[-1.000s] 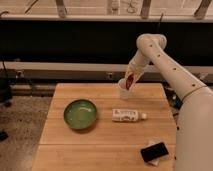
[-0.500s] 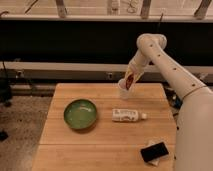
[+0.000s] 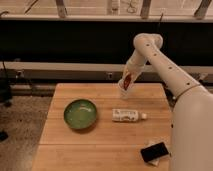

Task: Place the pepper in the ceramic cup

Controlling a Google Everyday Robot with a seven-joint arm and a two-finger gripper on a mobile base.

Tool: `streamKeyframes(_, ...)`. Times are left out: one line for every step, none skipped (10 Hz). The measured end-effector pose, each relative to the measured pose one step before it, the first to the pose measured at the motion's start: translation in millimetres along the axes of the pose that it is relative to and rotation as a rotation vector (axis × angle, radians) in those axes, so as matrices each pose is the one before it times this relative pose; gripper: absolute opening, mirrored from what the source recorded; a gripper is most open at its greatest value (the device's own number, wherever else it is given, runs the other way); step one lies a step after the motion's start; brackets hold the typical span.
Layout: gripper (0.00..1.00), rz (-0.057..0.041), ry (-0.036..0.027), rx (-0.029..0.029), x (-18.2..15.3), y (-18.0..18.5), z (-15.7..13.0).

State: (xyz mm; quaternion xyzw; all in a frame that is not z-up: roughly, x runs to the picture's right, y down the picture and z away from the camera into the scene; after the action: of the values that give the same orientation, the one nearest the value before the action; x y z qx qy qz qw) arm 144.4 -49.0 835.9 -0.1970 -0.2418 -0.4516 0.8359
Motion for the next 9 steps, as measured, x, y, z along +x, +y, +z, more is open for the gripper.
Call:
streamKeyframes(0.72, 0.00197, 0.01656, 0.00070, 0.61, -0.48, 1.53)
streamKeyframes(0.80, 0.00427, 0.02950, 0.00323, 0.42, -1.09, 2.53)
streamKeyframes(0.80, 0.00206, 0.01406, 0.00205, 0.40, -0.30, 0.53)
streamKeyframes(0.80, 0.00231, 0.01875, 0.00333, -0.10, -1.19, 1.13)
streamKeyframes(0.80, 0.00177, 0.02044, 0.00409, 0.95, -0.12, -0.28)
streamKeyframes(0.80, 0.00031, 0.01494, 0.00459, 0.14, -0.41, -0.17)
streamKeyframes(0.80, -0.00203, 0.01688, 0.00872, 0.19, -1.52, -1.57)
streamKeyframes(0.77, -0.00024, 0.01804, 0.00654, 0.70, -0.03, -2.01)
streamKeyframes(0.66, 0.00621, -0.01395, -0.00571, 0.16, 3.47, -0.42)
